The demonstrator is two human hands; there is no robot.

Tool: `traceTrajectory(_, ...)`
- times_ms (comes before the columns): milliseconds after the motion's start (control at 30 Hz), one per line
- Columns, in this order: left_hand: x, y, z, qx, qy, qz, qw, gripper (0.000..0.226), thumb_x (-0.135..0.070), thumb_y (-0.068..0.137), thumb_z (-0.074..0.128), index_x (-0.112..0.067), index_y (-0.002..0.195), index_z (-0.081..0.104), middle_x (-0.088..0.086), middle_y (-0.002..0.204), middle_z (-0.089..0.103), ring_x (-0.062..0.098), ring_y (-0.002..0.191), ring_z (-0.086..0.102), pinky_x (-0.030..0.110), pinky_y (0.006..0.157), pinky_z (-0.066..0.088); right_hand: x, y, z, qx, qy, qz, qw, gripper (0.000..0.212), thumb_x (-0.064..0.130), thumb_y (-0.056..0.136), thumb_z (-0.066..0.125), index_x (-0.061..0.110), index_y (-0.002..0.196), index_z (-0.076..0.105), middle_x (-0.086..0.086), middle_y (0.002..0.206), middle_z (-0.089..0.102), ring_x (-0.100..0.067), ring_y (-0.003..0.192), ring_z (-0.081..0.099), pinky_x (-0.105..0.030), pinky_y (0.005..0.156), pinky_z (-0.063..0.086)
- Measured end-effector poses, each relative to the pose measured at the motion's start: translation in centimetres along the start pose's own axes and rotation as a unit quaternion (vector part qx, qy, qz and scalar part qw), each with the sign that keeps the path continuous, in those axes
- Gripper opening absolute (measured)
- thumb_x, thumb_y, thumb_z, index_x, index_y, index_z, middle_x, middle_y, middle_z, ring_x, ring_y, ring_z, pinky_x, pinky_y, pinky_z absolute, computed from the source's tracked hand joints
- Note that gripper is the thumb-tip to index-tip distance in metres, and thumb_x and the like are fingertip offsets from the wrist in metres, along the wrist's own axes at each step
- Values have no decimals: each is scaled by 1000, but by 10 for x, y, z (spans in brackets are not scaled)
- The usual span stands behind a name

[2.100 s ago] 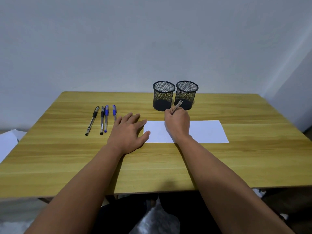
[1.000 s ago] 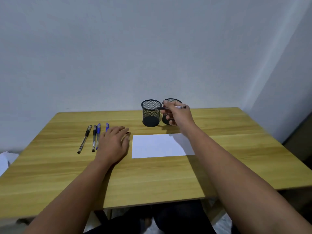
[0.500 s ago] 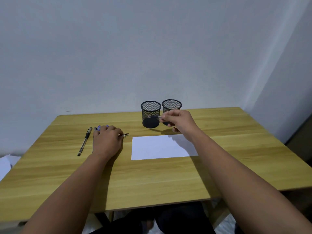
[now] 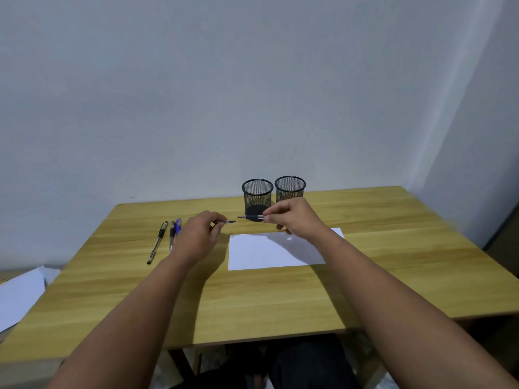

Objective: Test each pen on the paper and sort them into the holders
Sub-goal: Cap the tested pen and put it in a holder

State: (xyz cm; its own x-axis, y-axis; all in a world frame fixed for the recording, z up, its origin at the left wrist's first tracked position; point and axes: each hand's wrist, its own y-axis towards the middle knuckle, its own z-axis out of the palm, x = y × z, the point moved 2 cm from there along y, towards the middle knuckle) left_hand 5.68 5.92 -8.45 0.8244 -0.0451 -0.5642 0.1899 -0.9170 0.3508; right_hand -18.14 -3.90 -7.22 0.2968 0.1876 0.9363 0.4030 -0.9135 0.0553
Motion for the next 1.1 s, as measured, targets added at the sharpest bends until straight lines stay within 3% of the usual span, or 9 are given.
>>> traceTrajectory(200, -14, -6, -9, 1, -12, 18, 1000, 18, -22, 101, 59, -19, 111, 74, -4, 110, 70, 13, 87, 64, 30, 76, 48, 9, -9, 2, 12, -3, -10, 1000, 12, 7, 89, 86, 7, 100, 84, -4, 78, 73, -6, 55, 61, -17, 44, 41)
traceTrajectory(400, -26, -13, -20, -2, -26, 8, 1000, 16, -22, 100, 61, -21, 109, 75, -7, 108, 71, 12, 87, 65, 29, 75, 48, 19, -19, -1, 21, 3, -15, 1000, 8, 11, 89, 87, 13, 96, 85, 8, 69, 72, -3, 56, 62, -18, 47, 42)
traceTrajectory(567, -36, -19, -29, -8, -24, 3, 1000, 16, -23, 100, 62, -22, 108, 75, -11, 105, 71, 2, 84, 63, 17, 66, 42, 26, -31, -8, 31, 11, -16, 999, 12, 10, 88, 87, 9, 100, 85, 9, 68, 72, -2, 54, 62, -19, 48, 41)
traceTrajectory(767, -63, -20, -32, 27, -48, -2, 998, 13, -23, 98, 64, -26, 99, 76, -11, 90, 72, 11, 81, 66, 27, 65, 46, 37, -43, -14, 34, 13, -17, 999, 16, 8, 87, 88, 6, 103, 84, 8, 69, 74, -2, 54, 60, -18, 51, 42)
traceTrajectory(933, -76, -19, -42, 94, -211, -82, 970, 17, -21, 98, 66, -9, 105, 76, 6, 88, 75, 12, 78, 67, 30, 77, 52, 51, -56, -23, 36, 46, -15, 998, 13, 0, 87, 84, 1, 100, 82, -4, 74, 72, -4, 53, 57, -21, 55, 44)
traceTrajectory(1100, -98, -21, -38, 113, -337, -120, 927, 16, -7, 98, 62, 6, 99, 71, 11, 76, 62, 20, 76, 58, 39, 89, 61, 61, -63, -36, 30, 72, -27, 997, 8, -3, 91, 79, 0, 84, 79, -16, 79, 75, -13, 57, 58, -25, 58, 47)
